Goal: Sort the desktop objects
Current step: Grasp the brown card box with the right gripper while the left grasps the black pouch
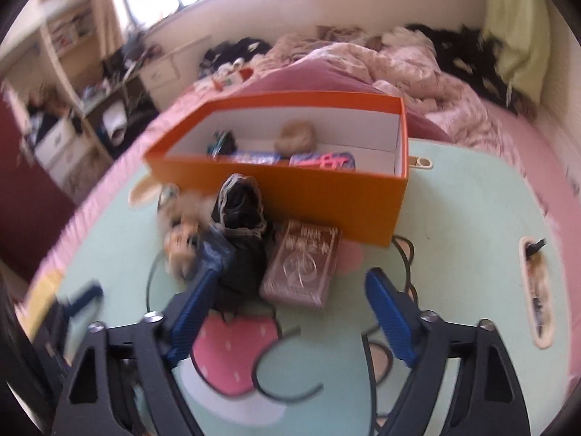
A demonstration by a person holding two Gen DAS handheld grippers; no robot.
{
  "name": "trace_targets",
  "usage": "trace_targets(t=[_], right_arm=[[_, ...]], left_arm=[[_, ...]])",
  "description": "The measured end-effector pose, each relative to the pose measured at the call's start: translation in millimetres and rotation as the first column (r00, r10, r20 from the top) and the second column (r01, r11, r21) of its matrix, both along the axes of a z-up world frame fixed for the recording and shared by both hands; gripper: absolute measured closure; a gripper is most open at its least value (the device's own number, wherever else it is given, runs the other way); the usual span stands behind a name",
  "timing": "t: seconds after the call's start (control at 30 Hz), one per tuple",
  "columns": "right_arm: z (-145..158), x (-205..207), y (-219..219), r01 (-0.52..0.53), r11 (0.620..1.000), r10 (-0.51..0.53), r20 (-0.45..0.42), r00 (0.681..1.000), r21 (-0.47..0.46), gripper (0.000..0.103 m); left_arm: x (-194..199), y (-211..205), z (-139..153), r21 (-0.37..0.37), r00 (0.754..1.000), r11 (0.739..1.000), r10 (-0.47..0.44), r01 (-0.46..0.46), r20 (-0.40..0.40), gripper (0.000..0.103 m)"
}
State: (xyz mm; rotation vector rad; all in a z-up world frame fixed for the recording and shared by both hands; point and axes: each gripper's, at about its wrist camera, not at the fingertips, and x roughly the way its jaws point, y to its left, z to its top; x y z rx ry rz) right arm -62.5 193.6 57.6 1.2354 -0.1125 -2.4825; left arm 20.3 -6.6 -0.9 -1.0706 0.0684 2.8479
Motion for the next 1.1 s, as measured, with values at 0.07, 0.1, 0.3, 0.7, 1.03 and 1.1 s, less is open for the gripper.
trace_targets(t=[0.07,0.1,0.3,0.7,1.03,1.1], right_arm=[[2.1,-10.1,2.2,0.038,0.998,-0.037,0.017,0.999,-0.047,0.032],[3.3,-14.2,2.6,0.053,0.997,-0.052,0.018,0.998,-0.061,0.032],[-4.8,-25.9,-11.2,0.044,0.999,-0.044,0.046,0.998,0.006,0.038],[-9.2,24.6,-26.8,-0.183,0.983,0.181,0.11,0.977,0.009,0.056],[5.5,58.8,-24.1,-0.225,0.97,0.23,0.045,0.972,-0.096,0.051],[7.1,59.9,-21.0,-0.205,0.975,0.209,0.042,0.977,-0.081,0.051]], left_arm=[[0.3,-0.3,-0.2,0.0,1.0,1.0,0.0,0.0,0.0,0.0],[0.2,-0.3,-0.2,0.0,1.0,1.0,0.0,0.0,0.0,0.0],[-0.3,1.7,0.9,0.001,1.0,1.0,0.001,-0.001,-0.001,0.0],[4.2,-4.1,4.2,0.052,1.0,0.999,-0.002,0.003,-0.023,0.0],[18.8,-21.7,21.0,0.272,0.993,0.956,-0.101,0.113,-0.059,0.0],[17.1,-8.6,22.7,0.231,0.99,0.963,-0.129,0.14,-0.061,0.003]])
